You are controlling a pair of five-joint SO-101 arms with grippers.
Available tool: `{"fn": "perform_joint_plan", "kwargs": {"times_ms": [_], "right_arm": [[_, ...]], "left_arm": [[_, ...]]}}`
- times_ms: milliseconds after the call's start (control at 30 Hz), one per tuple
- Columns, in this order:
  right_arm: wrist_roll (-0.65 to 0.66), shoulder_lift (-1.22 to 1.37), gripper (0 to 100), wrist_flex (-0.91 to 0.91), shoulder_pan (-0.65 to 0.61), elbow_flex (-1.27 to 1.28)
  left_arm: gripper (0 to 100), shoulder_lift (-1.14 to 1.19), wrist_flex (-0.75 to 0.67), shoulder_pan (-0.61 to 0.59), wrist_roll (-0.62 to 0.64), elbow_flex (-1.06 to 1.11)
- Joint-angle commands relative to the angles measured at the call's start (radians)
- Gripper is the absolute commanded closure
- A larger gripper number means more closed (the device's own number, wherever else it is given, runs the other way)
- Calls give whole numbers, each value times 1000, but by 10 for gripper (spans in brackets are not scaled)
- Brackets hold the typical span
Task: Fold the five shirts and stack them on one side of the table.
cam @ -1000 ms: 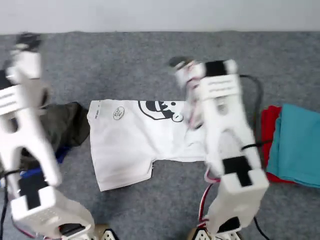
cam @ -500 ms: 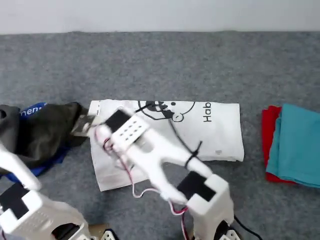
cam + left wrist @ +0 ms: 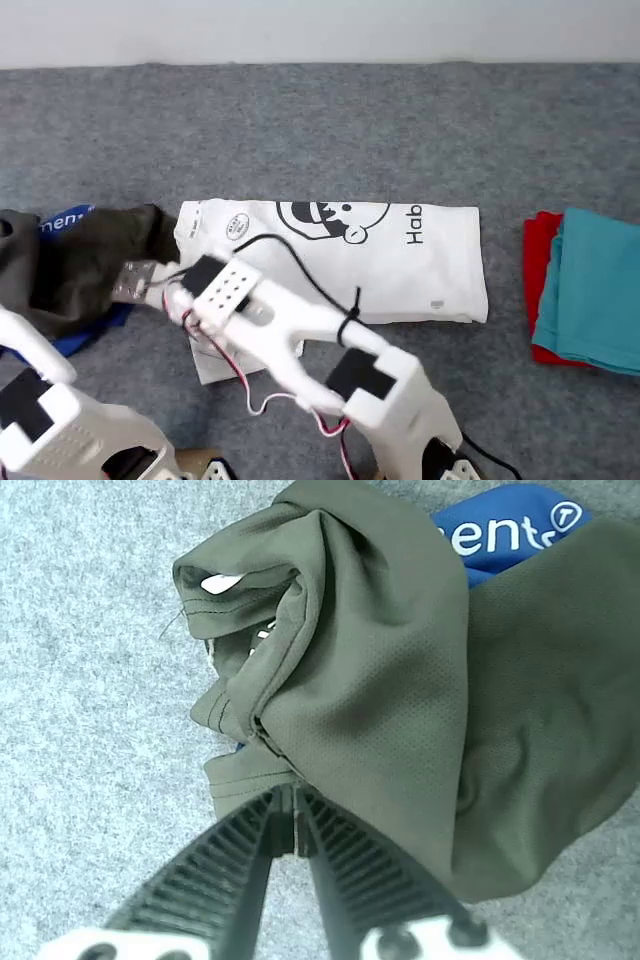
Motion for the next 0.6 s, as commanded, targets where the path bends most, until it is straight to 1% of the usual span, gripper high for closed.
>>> {"fn": "perform_joint_plan", "kwargs": {"times_ms": [0,67,167,433,567], "right_arm": [[-3,-2,988,64,-85,-8],[-3,-8,988,76,-107,-8],[-2,-33,988,90,-104,-28],[-3,-114,988,94,5,-129],[-2,-74,988,54,16,-144]], "left_arm": [[986,-12,-23,2,-8,-38],[986,-12,-29,2,-8,-38],[986,-12,-37,3,-8,-36],[986,-12,-37,5,-8,-36],[985,-12,-37,5,-8,-36]]}}
